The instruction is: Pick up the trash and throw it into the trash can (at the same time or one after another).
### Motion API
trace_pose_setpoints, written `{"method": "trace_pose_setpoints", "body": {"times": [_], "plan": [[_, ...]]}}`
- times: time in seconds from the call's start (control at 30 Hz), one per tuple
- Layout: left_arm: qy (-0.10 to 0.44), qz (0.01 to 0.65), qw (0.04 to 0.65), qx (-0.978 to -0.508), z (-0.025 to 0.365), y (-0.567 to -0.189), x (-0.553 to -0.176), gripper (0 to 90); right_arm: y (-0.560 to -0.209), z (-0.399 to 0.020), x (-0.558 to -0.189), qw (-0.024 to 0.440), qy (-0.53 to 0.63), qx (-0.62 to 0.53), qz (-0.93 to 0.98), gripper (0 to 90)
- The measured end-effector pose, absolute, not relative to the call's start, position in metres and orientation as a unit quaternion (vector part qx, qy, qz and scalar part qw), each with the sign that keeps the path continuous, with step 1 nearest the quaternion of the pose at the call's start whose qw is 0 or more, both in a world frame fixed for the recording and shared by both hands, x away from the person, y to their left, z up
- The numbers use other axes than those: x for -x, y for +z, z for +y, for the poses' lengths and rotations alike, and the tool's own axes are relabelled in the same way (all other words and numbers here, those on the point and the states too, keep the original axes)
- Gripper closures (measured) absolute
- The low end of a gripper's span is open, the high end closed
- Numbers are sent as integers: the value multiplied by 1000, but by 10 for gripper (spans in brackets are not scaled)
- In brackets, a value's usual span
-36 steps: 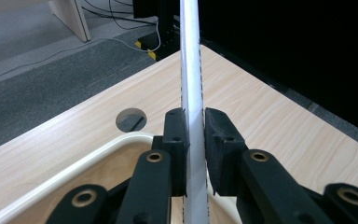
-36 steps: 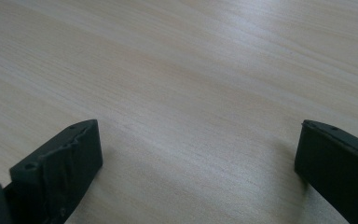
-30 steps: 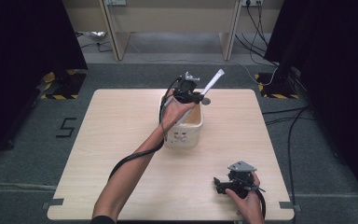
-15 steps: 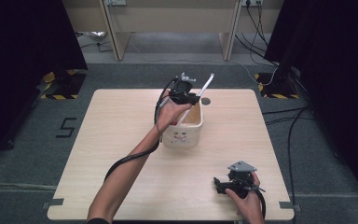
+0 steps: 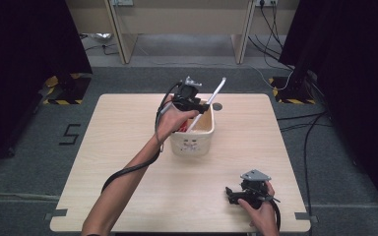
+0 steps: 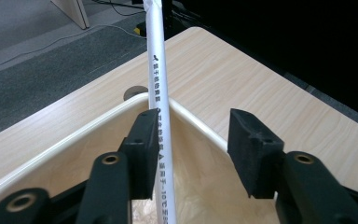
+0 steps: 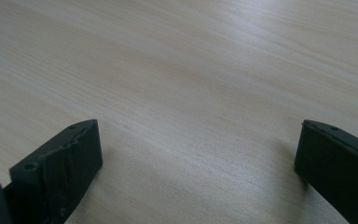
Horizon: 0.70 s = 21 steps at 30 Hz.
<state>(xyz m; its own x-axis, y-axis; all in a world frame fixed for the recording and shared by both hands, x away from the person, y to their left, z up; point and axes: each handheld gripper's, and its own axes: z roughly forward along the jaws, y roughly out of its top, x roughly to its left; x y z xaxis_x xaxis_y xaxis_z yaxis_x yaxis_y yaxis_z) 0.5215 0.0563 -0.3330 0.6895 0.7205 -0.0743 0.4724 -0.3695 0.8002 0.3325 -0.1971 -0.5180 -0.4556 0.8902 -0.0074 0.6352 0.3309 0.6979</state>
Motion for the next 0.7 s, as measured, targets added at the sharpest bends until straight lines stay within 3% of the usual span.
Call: {"method": "trace_pose_setpoints", "body": {"times": [0.23,0.7], "plan": [[139,364,426,-816,69,-329,-508,399,-518,-197,-332,199,319,-482,791,11],[139,363,442,-809,95,-334,-485,345,-518,-197,-333,200,319,-481,792,11]]}}
